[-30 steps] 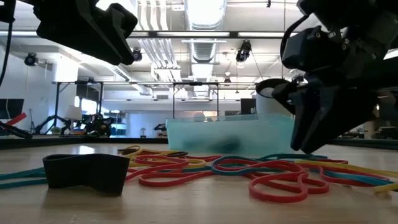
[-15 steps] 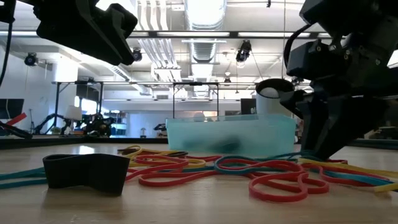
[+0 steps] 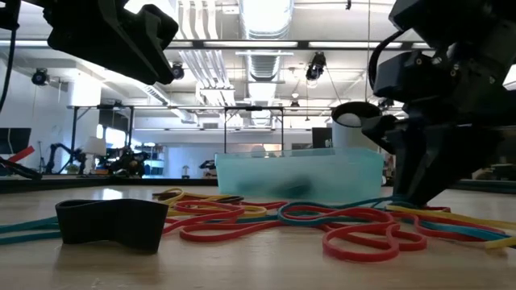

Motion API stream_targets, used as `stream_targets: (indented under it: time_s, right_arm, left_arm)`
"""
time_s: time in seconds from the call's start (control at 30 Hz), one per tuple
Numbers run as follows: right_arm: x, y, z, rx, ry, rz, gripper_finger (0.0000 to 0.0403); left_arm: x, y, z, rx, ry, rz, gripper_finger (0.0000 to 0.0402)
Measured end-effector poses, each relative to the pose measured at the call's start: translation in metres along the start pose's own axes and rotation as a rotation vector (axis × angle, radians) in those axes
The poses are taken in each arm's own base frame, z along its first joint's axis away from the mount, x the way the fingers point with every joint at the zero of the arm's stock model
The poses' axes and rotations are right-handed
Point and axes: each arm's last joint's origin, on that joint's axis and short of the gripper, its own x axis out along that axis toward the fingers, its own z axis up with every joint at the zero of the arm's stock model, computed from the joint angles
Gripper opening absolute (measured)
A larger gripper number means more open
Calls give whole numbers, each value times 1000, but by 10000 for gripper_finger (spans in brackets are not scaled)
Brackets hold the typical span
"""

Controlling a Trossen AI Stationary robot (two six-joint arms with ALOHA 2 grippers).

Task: Pick and place rubber bands into bin
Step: Put the blue rubber band into the blue bin

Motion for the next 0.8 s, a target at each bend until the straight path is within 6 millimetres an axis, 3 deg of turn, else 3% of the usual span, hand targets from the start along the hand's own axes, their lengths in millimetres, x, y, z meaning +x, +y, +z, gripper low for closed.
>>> stream_targets:
  time_s: [0.33, 0.57, 0.8]
  right_arm:
    - [-3, 0, 0, -14, -7, -1, 10]
    - [-5, 0, 5, 17, -53, 9, 15]
    - [-5, 0, 4, 34, -63, 10, 52]
  left_arm:
    - [0, 0, 0, -1, 1, 1, 111]
    - [0, 0, 0, -1, 1, 0, 111]
    - [0, 0, 0, -1, 1, 1, 111]
